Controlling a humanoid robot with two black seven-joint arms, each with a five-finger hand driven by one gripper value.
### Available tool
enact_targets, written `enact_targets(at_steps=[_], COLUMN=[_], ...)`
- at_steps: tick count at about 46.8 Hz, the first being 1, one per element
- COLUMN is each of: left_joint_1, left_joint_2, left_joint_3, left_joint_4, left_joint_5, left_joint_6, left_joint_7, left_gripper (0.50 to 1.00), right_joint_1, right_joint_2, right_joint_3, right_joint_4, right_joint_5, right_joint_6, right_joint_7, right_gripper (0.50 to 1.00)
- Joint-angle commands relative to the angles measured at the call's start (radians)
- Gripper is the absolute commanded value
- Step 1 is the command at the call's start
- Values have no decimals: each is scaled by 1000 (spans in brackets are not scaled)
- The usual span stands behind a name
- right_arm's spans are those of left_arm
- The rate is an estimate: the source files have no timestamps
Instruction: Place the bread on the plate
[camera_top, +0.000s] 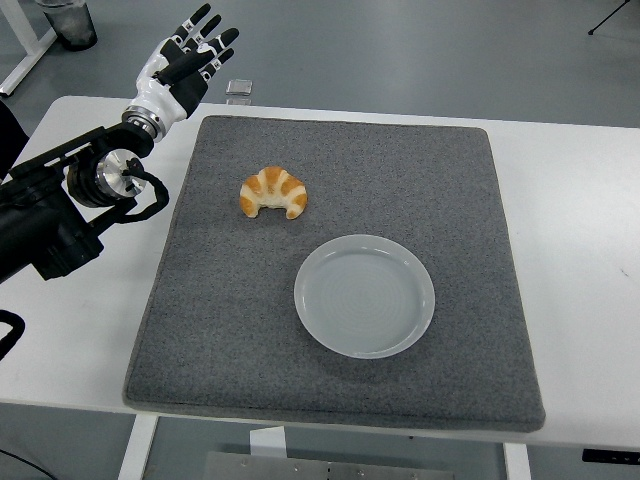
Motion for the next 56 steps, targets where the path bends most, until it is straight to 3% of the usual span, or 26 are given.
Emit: enact_targets(at_steps=[1, 18, 24, 37, 44, 56], left_joint_1=[-1, -10, -47, -272, -363, -400], left_joint_2=[0, 20, 43, 80, 82, 186], left_joint_3=[0, 40, 91, 474, 677, 683], left_joint_4=[-1, -31, -65, -68, -107, -297], left_joint_5=[0, 0, 0, 25, 164, 521], left_joint_6=[0, 8, 38, 46, 44, 49], left_joint_7=[1, 4, 15, 46, 46, 44], left_gripper=[990, 990, 990, 990, 992, 992], right_joint_1=[0, 0, -1, -1, 0, -1], right_joint_2=[0, 0, 0, 0, 0, 0], right_joint_3=[0, 0, 0, 0, 0, 0], right_joint_4=[0, 0, 0, 0, 0, 0], right_joint_5=[0, 0, 0, 0, 0, 0], right_joint_6=[0, 0, 0, 0, 0, 0], right_joint_7=[0, 0, 0, 0, 0, 0], right_gripper=[954, 952, 952, 952, 952, 952])
